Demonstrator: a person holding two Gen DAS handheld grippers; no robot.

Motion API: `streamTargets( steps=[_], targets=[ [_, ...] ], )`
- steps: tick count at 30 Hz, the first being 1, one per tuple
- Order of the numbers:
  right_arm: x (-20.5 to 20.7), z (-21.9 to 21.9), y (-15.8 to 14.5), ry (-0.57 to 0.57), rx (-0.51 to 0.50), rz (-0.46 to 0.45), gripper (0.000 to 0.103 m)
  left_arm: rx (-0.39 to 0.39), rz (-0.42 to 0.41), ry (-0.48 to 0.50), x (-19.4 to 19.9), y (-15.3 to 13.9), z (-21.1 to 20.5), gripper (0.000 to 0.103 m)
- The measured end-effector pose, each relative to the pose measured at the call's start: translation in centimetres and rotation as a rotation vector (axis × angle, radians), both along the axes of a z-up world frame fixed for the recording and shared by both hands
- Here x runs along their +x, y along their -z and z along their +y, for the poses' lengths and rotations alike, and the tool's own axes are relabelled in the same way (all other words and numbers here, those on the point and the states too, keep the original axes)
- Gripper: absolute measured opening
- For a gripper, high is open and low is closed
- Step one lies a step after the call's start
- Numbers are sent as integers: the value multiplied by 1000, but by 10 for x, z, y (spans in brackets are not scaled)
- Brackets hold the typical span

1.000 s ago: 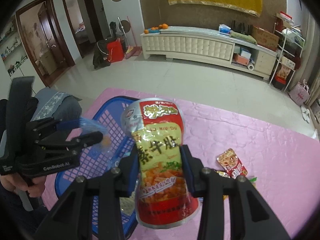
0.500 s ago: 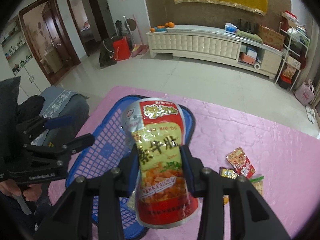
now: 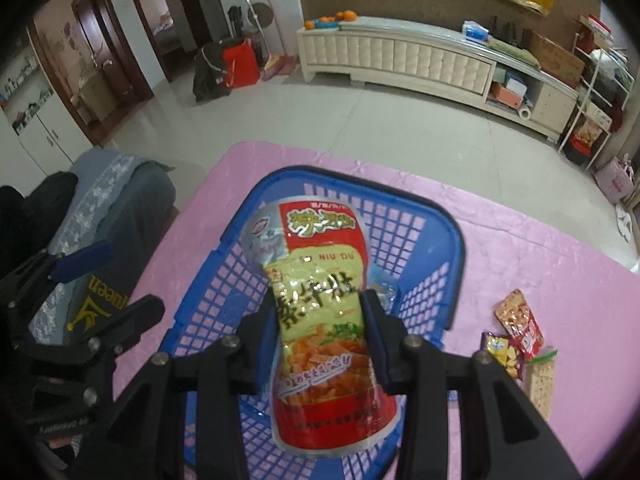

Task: Organize snacks
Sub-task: 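Lower the red bag into the basket and open the right tool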

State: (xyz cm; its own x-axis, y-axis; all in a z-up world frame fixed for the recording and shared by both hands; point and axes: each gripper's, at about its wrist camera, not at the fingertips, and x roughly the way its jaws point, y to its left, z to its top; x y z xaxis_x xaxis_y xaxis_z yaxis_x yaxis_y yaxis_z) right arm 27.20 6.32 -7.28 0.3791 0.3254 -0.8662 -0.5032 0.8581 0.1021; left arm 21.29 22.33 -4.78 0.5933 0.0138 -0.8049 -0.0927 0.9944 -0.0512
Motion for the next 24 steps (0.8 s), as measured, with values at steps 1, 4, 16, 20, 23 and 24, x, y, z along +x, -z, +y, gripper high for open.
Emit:
streamTargets(
  steps=[1, 4, 16, 20, 23, 24],
  targets=[
    [3, 4, 4, -9, -4, 7, 45, -1, 2, 0, 0, 1, 1, 78],
    [7, 12, 12, -32, -41, -7, 45, -8, 8, -4, 1, 7, 4, 78],
    [8, 17, 27, -120, -157, -30, 80, -14, 26, -6, -3, 13, 4, 78],
    [-5, 3, 15, -105, -122, -25, 80, -18, 24, -4, -9, 6, -4, 78],
    [-15, -12, 1, -91, -107, -42, 80, -13, 12, 6, -16, -4, -13, 78],
    [-19, -17, -4, -85, -103, -47, 81, -10, 8, 9, -17, -6, -16, 78]
  ],
)
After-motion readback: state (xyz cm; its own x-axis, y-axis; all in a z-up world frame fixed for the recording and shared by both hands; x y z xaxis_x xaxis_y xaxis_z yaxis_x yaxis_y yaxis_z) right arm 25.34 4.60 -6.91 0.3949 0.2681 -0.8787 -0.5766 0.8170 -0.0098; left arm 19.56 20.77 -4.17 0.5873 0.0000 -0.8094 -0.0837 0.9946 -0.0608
